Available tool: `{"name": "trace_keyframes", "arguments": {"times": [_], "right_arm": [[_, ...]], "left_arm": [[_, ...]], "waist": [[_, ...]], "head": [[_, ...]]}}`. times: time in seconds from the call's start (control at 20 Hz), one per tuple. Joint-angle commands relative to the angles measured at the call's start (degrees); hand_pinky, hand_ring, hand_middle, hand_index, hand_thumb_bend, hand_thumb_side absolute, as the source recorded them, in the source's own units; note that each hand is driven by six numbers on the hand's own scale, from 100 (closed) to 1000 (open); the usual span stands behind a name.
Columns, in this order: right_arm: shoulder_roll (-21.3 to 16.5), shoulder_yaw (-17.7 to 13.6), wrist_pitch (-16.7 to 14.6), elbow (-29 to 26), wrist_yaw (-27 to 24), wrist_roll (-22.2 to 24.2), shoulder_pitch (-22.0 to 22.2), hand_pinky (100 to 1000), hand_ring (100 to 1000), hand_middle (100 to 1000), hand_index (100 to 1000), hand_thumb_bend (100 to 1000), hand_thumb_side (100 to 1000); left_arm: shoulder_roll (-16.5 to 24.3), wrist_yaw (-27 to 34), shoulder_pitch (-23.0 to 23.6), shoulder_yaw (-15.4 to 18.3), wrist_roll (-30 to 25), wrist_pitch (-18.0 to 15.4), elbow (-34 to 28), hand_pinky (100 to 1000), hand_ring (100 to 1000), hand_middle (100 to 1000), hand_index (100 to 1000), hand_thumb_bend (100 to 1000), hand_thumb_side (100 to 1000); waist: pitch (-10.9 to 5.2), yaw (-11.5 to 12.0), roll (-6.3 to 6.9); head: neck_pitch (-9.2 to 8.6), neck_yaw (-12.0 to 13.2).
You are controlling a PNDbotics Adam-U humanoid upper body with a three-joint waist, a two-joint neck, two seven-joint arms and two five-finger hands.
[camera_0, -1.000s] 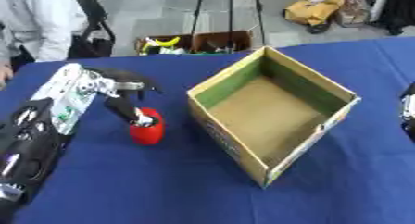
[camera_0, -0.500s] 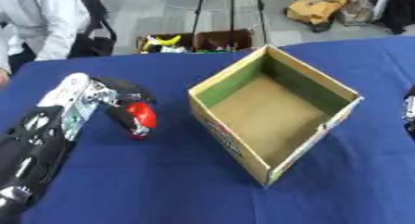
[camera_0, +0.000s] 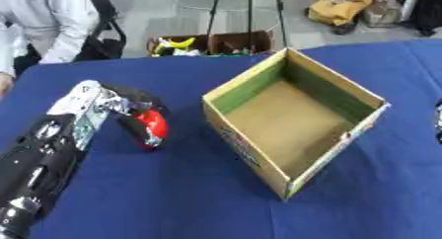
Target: Pick up objects on the table and place them in the box.
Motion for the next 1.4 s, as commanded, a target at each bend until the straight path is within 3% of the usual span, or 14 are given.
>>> {"name": "trace_keyframes", "arguments": {"times": [0.05, 0.25, 0.55, 0.95, 1.4], "right_arm": [[-0.5, -0.1, -0.1, -1.2, -0.4, -0.1, -0.5, 645, 449, 419, 649, 154, 400], [-0.5, -0.1, -0.1, -1.2, -0.4, -0.1, -0.5, 645, 449, 419, 649, 154, 399], [-0.5, -0.1, 0.0, -1.2, -0.4, -0.1, -0.4, 645, 449, 419, 649, 152, 399], [-0.5, -0.1, 0.0, -1.2, -0.4, -0.1, -0.3, 646, 450, 419, 649, 153, 398], [-0.4, -0.2, 0.1, -1.2, -0.4, -0.2, -0.2, 647, 451, 419, 649, 153, 397]], "left_arm": [[0.8, -1.3, -0.8, 0.5, -5.5, -6.0, 0.5, 435, 758, 959, 979, 482, 675], [1.0, -1.3, -0.7, 0.9, -5.5, -7.0, 0.6, 363, 728, 934, 975, 403, 563], [1.4, 0.0, -0.7, 1.5, -5.5, -5.6, 0.7, 336, 676, 900, 946, 106, 309], [1.8, 4.2, -0.9, 3.7, -5.4, -0.4, -4.8, 229, 608, 720, 733, 100, 244], [2.2, 9.3, -1.0, 5.7, -4.0, 4.3, -13.0, 195, 581, 695, 682, 100, 221]], "waist": [[-0.82, 0.0, -0.16], [-0.84, 0.2, -0.15], [-0.91, 0.4, -0.11], [-1.11, 0.4, -0.10], [-1.25, 0.3, -0.09]], "head": [[-0.12, 0.2], [-0.03, 0.2], [0.18, 0.1], [0.23, -0.1], [0.06, -0.3]]}}
